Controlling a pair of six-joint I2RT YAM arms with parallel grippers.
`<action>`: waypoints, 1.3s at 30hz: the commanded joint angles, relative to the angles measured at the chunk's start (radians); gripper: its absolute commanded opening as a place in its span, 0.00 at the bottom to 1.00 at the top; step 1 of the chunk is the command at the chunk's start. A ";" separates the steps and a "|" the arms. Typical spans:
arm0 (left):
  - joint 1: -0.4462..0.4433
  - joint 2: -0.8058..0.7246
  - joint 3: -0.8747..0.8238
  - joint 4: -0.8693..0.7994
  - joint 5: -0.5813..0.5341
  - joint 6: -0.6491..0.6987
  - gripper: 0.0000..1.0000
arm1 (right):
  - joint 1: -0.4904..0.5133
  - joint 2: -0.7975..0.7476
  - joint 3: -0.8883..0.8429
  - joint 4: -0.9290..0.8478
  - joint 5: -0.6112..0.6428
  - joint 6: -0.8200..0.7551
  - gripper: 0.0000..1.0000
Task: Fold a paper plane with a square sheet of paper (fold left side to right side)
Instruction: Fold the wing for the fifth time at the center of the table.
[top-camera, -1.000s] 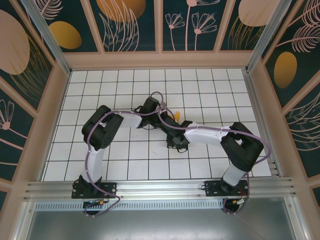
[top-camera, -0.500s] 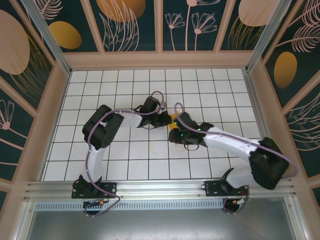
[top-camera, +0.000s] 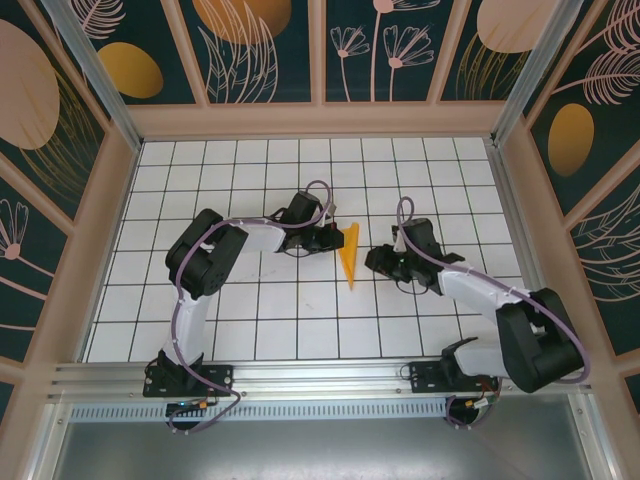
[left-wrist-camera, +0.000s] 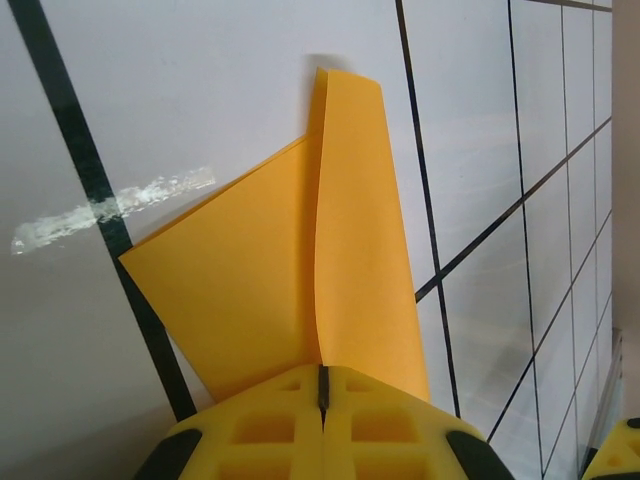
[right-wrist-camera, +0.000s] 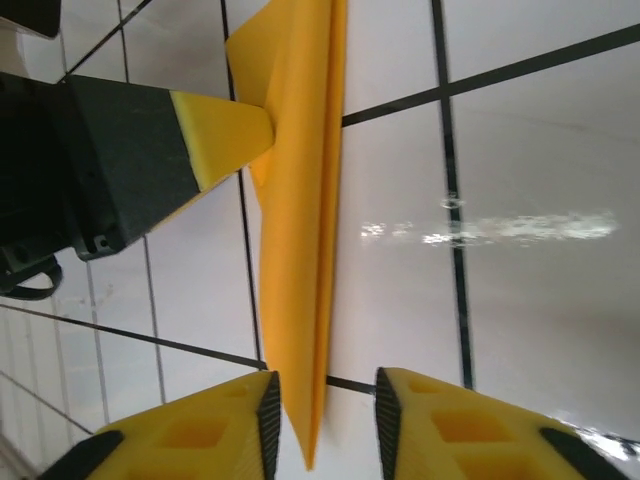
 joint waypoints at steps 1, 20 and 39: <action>0.010 0.015 0.021 -0.061 -0.035 0.059 0.00 | -0.005 0.041 -0.025 0.151 -0.106 0.021 0.27; 0.025 -0.020 0.020 -0.087 -0.053 0.086 0.00 | 0.040 0.154 -0.030 0.266 -0.117 0.074 0.25; 0.040 -0.011 0.020 -0.097 -0.070 0.096 0.00 | 0.095 0.248 -0.032 0.461 -0.186 0.153 0.18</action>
